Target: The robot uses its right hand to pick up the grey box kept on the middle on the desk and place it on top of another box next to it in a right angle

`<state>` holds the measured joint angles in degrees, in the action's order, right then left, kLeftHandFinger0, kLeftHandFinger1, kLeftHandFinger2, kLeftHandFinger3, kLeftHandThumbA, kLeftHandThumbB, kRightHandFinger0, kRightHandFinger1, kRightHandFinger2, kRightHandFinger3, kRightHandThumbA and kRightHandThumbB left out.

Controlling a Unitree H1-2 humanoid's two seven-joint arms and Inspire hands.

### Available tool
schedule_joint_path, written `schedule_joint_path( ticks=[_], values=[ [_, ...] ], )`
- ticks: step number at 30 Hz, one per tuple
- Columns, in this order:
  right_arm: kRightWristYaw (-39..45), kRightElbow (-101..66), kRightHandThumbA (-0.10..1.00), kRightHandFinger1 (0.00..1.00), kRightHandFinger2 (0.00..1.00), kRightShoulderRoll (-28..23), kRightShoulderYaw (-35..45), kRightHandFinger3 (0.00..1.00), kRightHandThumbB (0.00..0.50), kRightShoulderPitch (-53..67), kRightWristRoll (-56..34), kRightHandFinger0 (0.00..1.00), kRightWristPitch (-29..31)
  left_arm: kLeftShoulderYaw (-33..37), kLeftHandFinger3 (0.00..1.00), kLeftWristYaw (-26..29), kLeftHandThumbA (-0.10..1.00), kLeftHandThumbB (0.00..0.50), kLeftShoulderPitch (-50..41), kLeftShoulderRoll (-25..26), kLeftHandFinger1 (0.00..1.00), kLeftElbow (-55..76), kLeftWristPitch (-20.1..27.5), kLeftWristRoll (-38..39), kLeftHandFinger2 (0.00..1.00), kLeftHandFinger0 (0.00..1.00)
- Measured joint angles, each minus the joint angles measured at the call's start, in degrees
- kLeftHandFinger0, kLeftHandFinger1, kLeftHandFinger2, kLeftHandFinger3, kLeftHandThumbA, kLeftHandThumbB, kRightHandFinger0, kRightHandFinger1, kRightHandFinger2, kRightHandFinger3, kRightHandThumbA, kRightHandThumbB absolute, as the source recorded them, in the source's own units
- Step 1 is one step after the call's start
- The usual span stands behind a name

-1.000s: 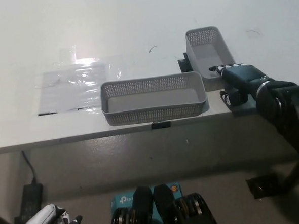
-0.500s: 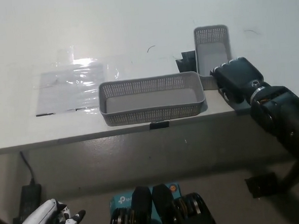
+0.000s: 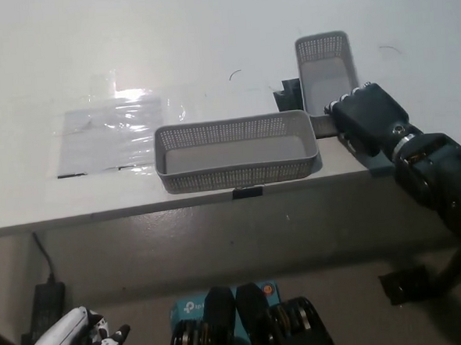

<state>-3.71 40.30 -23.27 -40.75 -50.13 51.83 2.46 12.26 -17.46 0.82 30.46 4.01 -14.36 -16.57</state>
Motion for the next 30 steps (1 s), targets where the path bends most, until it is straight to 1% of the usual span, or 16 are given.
schedule_joint_path(
  ticks=[2,3,5,7,10,13,15,18,21,23,24,25,26,27,29,30],
  values=[
    [-0.79,0.06,-0.10,0.10,0.47,0.44,1.73,0.27,0.337,0.83,-0.73,0.00,1.02,-0.02,0.19,-0.07,0.62,0.174,-0.12,0.00,0.01,0.11,-0.02,-0.02,0.05,0.00],
    [-0.99,0.07,-0.10,0.05,0.41,0.74,2.59,0.27,0.282,1.26,-1.10,0.00,1.37,-0.01,0.22,-0.11,0.61,0.170,-0.29,0.00,0.04,0.19,-0.02,-0.02,0.09,0.03],
    [-1.50,0.05,-0.10,0.00,0.32,1.41,4.72,0.16,0.276,2.27,-1.65,0.00,1.89,-0.01,0.22,-0.16,0.61,0.168,-0.71,-0.01,0.04,0.24,-0.03,-0.03,0.10,0.04],
    [-1.93,0.04,-0.10,0.00,0.35,1.87,5.94,0.15,0.215,2.97,-2.02,0.00,2.18,-0.01,0.19,-0.16,0.60,0.163,-1.11,-0.01,0.02,0.23,-0.02,-0.03,0.08,0.02],
    [-2.09,-0.12,-0.10,0.02,0.37,2.15,7.74,0.13,0.182,3.62,-2.46,0.00,2.51,-0.08,0.21,-0.19,0.58,0.166,-1.66,-0.05,0.01,0.23,-0.01,0.07,0.08,0.00],
    [-2.84,0.55,-0.10,0.14,0.49,2.11,8.40,0.40,0.153,3.70,-2.50,0.00,3.38,-0.10,0.20,-0.19,0.59,0.168,-1.96,-0.15,0.01,0.23,0.01,0.06,0.09,0.01],
    [-3.68,1.75,-0.10,0.14,0.49,2.01,8.47,0.41,0.107,3.67,-2.39,0.00,3.91,-0.11,0.19,-0.19,0.60,0.177,-2.17,-0.19,0.00,0.23,0.02,0.05,0.08,0.01],
    [-5.47,3.45,-0.10,0.11,0.47,0.86,8.47,0.38,0.275,3.64,-1.98,0.00,5.01,-0.11,0.19,-0.19,0.61,0.172,-2.33,-0.19,0.00,0.22,0.05,0.02,0.06,0.00],
    [-6.02,3.66,-0.10,0.10,0.46,-1.11,8.47,0.40,0.258,3.47,-1.36,0.00,5.54,-0.20,0.20,-0.19,0.61,0.170,-2.42,-0.19,0.00,0.20,0.11,0.03,0.05,0.00],
    [-6.07,3.65,-0.10,0.09,0.45,-2.60,8.48,0.42,0.190,3.25,-0.95,0.00,5.63,-0.34,0.21,-0.19,0.61,0.163,-2.42,-0.19,0.00,0.17,0.12,0.06,0.06,0.00],
    [-6.10,3.64,-0.10,0.07,0.44,-3.25,8.47,0.40,0.190,3.14,-0.83,0.00,5.69,-0.41,0.24,-0.19,0.60,0.156,-2.40,-0.19,0.01,0.17,0.12,0.06,0.08,0.00],
    [-6.19,3.64,-0.10,0.05,0.42,-3.95,8.48,0.39,0.207,2.99,-0.69,0.00,5.75,-0.49,0.24,-0.20,0.64,0.190,-2.41,-0.19,0.00,0.18,0.10,0.06,0.07,0.00],
    [-6.37,3.67,-0.10,0.05,0.42,-4.69,8.46,0.39,0.219,2.75,-0.50,0.00,5.89,-0.56,0.24,-0.20,0.64,0.188,-2.40,-0.19,0.00,0.18,0.09,0.05,0.08,0.00],
    [-6.53,3.66,-0.10,0.05,0.42,-5.48,8.44,0.39,0.197,2.54,-0.25,0.00,5.96,-0.60,0.24,-0.19,0.64,0.189,-2.38,-0.19,0.00,0.18,0.10,0.01,0.08,0.00],
    [-6.72,3.59,-0.10,0.04,0.41,-6.94,8.46,0.39,0.228,2.10,0.26,0.00,6.03,-0.65,0.23,-0.19,0.62,0.177,-2.32,-0.19,0.00,0.17,0.11,-0.06,0.07,0.00],
    [-6.80,3.47,-0.10,0.02,0.39,-7.63,8.52,0.36,0.286,1.94,0.42,0.00,6.08,-0.67,0.23,-0.19,0.62,0.169,-2.32,-0.19,0.00,0.17,0.11,-0.10,0.07,0.00]
  ],
)
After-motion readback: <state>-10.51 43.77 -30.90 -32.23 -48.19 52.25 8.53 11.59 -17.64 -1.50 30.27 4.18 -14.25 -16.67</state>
